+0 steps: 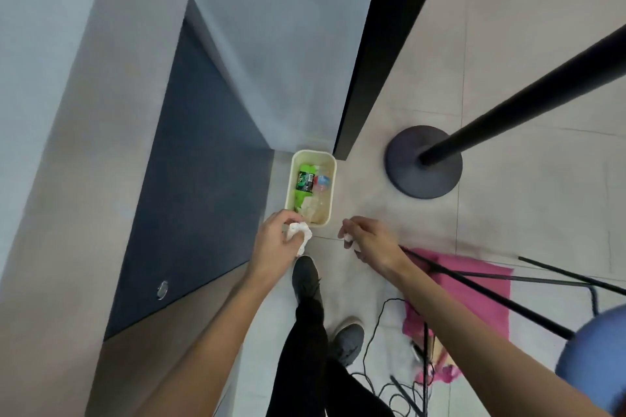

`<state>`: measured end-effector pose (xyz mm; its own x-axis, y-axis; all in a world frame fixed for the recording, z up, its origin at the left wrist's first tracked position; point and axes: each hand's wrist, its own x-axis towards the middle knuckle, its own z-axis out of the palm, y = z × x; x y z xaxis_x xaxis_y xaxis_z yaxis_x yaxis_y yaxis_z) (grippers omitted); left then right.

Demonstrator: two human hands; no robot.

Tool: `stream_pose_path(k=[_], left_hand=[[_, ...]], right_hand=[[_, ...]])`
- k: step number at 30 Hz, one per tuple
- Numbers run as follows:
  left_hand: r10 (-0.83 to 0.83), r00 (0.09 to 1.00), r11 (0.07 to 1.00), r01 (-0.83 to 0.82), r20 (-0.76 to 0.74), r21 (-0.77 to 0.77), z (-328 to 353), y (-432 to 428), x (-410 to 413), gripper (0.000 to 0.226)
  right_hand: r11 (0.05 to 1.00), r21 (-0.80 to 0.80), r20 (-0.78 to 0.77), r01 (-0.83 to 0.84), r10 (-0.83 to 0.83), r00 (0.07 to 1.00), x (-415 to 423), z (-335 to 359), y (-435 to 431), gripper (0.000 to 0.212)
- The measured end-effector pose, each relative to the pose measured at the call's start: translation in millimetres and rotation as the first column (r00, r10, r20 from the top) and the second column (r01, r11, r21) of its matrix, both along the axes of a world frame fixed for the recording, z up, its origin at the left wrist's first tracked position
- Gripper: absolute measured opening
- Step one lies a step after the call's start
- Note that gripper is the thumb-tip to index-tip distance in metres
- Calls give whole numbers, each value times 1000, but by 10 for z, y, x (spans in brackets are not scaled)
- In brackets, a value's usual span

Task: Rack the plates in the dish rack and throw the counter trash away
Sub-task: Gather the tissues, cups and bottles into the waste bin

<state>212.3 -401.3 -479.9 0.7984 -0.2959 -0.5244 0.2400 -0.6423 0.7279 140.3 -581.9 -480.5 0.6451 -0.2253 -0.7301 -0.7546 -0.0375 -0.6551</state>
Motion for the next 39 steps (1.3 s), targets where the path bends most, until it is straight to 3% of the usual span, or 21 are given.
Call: stream_pose_path(k=[6,9,14,19,25,31,34,36,37,39], left_hand=[[161,970,987,-163,-184,4,-1254,-89,138,22],[151,971,989,-148,-185,31,-1823,-124,258,25],[24,994,995,-13,-109,98,-2627,-158,503,30],[-302,953,930,290,24,228,-3175,-267,682,29],[-433,901,823,400,-10,402,-3519,-313,738,22],[-571,817,767,567,-85,301,-3539,-244,740,27],[-502,846,857,459,180,233,-3465,-158,730,26],[-403,837,911,327,370,251,-3409,-106,703,39],[-366,842,924,276,396,266,-3396,-79,682,51],[-291,913,938,213,286,273,-3390,-38,626,73]], right_hand=[[995,-8,-51,-101,100,994,121,-1147,62,25],[992,-26,-89,-122,119,989,189,-1707,85,24],[981,-75,-134,-179,168,977,309,-2454,85,10],[928,-148,-160,-341,318,935,410,-2901,100,25],[858,-206,-207,-470,431,878,527,-3115,157,32],[841,-218,-243,-495,445,862,440,-3208,179,35],[852,-209,-237,-479,431,870,406,-3212,177,33],[854,-205,-237,-479,431,870,420,-3210,166,32],[855,-206,-238,-476,428,872,431,-3215,158,32],[870,-202,-237,-449,402,885,472,-3227,143,28]])
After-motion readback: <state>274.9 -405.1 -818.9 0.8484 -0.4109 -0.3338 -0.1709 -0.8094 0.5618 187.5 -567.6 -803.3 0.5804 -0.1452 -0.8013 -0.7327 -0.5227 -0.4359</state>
